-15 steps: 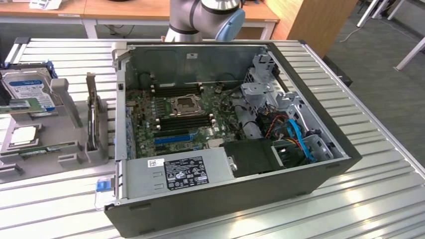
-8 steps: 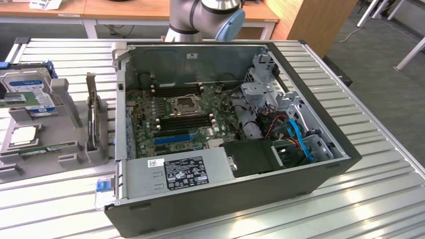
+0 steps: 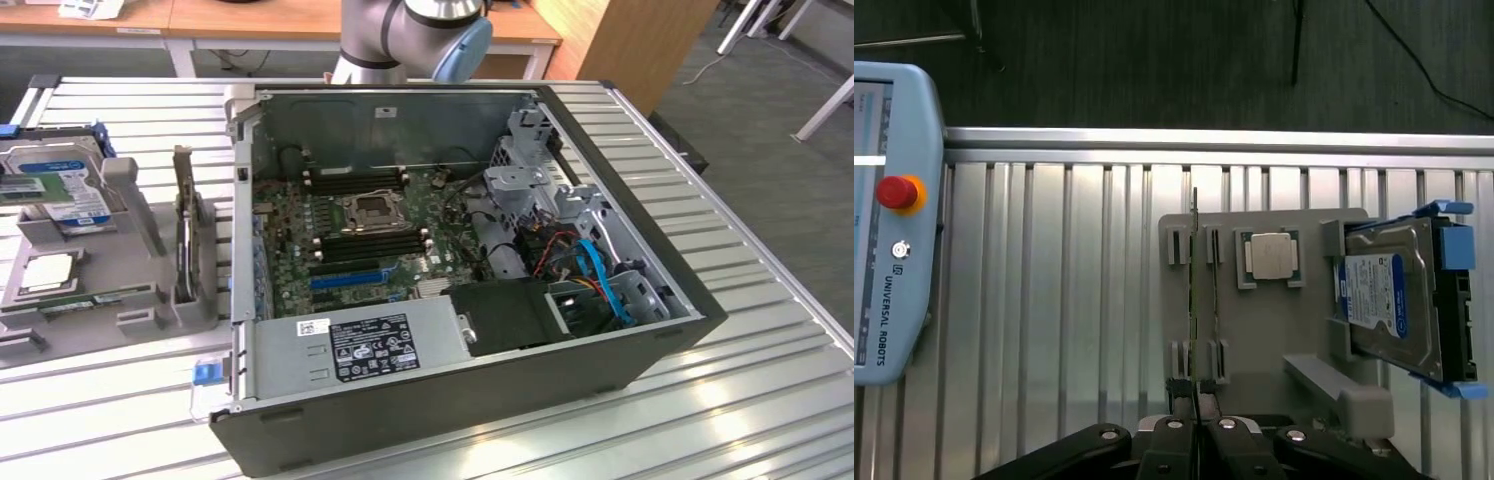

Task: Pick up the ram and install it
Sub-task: 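Pick up the ram and move it above insertion slot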

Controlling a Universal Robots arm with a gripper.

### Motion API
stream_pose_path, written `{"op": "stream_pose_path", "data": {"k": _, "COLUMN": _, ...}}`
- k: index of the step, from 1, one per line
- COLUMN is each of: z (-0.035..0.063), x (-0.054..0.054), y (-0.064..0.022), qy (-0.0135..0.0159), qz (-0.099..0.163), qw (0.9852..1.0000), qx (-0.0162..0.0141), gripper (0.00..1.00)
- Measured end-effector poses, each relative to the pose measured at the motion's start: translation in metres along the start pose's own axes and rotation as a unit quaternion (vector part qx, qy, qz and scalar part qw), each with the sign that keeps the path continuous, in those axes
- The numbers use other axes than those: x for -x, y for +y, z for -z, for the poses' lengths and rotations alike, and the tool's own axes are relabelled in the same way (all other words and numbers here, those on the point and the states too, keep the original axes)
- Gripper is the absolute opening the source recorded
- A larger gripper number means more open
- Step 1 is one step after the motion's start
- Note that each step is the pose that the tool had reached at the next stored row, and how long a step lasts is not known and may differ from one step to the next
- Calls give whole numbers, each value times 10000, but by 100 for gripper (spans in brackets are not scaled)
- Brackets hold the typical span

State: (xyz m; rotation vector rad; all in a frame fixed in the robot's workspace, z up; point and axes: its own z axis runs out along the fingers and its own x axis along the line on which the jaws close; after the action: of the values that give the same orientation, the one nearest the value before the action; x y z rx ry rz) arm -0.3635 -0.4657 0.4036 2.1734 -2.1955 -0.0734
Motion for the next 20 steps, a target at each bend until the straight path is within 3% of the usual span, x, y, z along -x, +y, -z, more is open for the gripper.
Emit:
{"op": "stream_pose_path", "data": {"k": 11, "z": 21, "x": 0, "y": -14, "qy": 0, "qz": 1, "qw": 10000, "qx": 0, "gripper": 12}}
{"op": "stream_pose_path", "data": {"k": 20, "z": 30, "x": 1, "y": -154, "qy": 0, "qz": 0, "qw": 10000, "qx": 3, "gripper": 12}}
